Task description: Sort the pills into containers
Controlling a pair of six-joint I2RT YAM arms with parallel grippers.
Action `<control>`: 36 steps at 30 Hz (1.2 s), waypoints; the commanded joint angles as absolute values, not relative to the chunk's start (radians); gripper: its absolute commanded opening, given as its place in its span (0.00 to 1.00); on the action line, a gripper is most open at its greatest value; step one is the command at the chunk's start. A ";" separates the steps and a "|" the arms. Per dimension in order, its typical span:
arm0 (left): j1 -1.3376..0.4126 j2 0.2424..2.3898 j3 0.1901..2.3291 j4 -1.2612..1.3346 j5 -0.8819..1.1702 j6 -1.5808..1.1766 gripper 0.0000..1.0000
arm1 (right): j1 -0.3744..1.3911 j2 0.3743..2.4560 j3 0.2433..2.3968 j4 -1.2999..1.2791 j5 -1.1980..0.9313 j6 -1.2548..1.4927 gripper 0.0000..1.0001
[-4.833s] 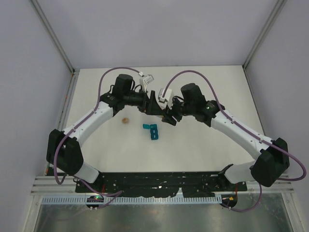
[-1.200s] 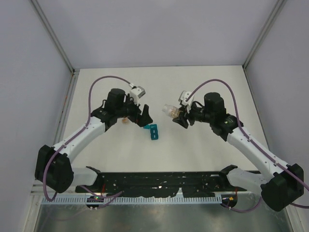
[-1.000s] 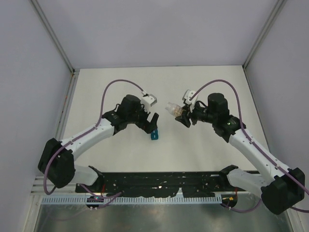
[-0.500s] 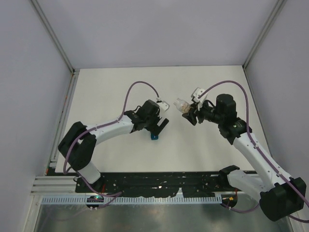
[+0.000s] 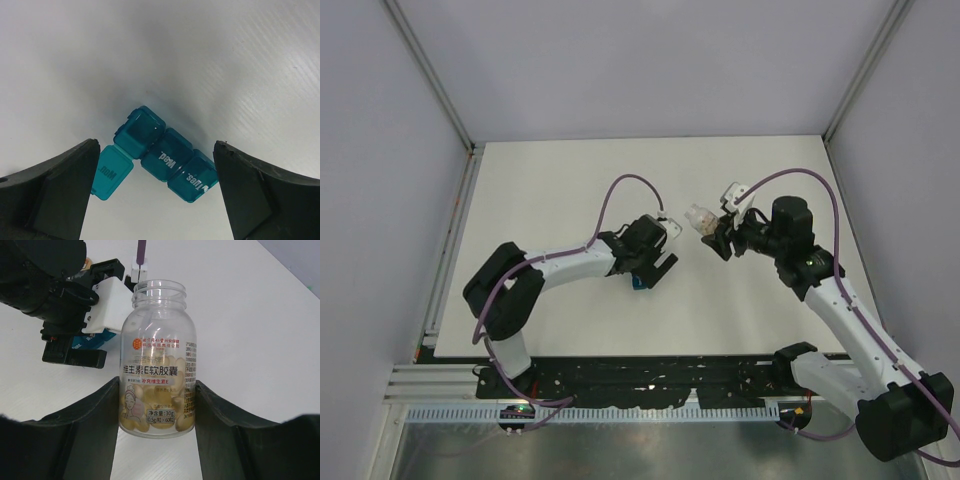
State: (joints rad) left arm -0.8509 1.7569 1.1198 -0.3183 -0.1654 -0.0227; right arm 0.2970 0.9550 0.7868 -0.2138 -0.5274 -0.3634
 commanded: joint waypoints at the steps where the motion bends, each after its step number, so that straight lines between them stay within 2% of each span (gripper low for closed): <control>1: -0.862 1.785 1.173 -0.350 -0.219 -0.018 1.00 | 0.290 0.925 0.792 -0.181 -0.552 -0.365 0.06; 36: -0.897 1.657 1.019 -0.345 -0.311 0.176 1.00 | 0.288 0.957 0.795 -0.193 -0.587 -0.359 0.06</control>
State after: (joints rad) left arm -0.8909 1.6966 1.0378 -0.3569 -0.2813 0.1478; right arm 0.2924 0.9581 0.7856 -0.2176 -0.5682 -0.3630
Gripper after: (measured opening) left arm 0.995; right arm 0.587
